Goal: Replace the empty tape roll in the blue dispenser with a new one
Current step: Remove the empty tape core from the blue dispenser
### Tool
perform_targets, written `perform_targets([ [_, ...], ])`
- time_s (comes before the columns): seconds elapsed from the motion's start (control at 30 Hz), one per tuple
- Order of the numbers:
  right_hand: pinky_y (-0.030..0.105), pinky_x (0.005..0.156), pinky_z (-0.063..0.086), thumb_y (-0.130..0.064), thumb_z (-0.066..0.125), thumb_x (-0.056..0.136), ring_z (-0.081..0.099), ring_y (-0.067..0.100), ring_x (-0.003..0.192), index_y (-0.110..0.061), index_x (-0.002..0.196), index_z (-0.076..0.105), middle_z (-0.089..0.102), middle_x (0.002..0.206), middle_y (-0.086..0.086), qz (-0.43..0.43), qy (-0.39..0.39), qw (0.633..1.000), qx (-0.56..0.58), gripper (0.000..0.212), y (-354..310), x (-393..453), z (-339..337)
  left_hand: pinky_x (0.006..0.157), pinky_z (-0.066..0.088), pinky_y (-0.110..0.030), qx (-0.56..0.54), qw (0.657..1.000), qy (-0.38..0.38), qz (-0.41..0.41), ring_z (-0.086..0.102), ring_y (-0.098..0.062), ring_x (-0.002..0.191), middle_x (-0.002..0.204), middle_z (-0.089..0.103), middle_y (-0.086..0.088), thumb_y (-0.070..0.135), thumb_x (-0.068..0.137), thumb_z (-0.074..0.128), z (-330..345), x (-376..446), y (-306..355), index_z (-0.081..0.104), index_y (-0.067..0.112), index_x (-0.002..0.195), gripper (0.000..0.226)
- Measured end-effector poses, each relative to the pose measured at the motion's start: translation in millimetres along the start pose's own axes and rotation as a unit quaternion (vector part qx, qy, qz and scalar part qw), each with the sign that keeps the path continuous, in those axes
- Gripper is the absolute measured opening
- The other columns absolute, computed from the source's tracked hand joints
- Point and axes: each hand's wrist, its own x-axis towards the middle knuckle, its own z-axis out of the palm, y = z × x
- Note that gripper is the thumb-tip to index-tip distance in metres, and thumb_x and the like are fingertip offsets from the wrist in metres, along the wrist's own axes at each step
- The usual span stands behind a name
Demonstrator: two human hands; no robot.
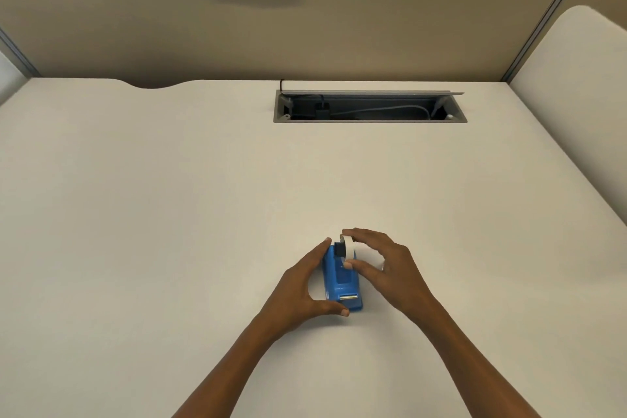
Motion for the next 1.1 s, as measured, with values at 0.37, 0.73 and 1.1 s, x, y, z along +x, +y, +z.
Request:
perform_targets([
  [0.37, 0.006, 0.067, 0.048, -0.019, 0.073, 0.076, 0.068, 0.004, 0.083, -0.030, 0.110, 0.065, 0.071, 0.104, -0.003, 0.052, 0.016, 0.984, 0.172, 0.037, -22, -7, -7, 0.076, 0.047, -0.005, -0.162, 0.976, 0.135, 0.050, 0.066, -0.001, 0.100, 0.113, 0.069, 0.013, 0.014, 0.081, 0.069, -23, -3, 44, 0.068, 0.027, 0.110, 0.031],
  [0.73, 0.027, 0.079, 0.058, -0.035, 0.064, 0.075, 0.072, 0.017, 0.080, -0.020, 0.107, 0.069, 0.075, 0.098, 0.001, 0.067, 0.029, 0.972, 0.225, 0.035, -27, -13, -1, 0.070, 0.047, -0.004, -0.220, 0.964, 0.152, 0.018, 0.069, -0.003, 0.088, 0.091, 0.076, 0.014, 0.016, 0.074, 0.075, -16, -5, 55, 0.074, 0.031, 0.094, 0.025],
  [1.1, 0.016, 0.084, 0.053, -0.017, 0.067, 0.081, 0.066, 0.010, 0.098, -0.023, 0.108, 0.068, 0.073, 0.106, -0.001, 0.055, 0.016, 0.976, 0.210, 0.028, -21, -14, -1, 0.084, 0.051, -0.025, -0.300, 0.944, 0.129, -0.047, 0.071, -0.009, 0.091, 0.091, 0.077, 0.009, 0.023, 0.070, 0.077, -15, -9, 57, 0.075, 0.028, 0.092, 0.023],
])
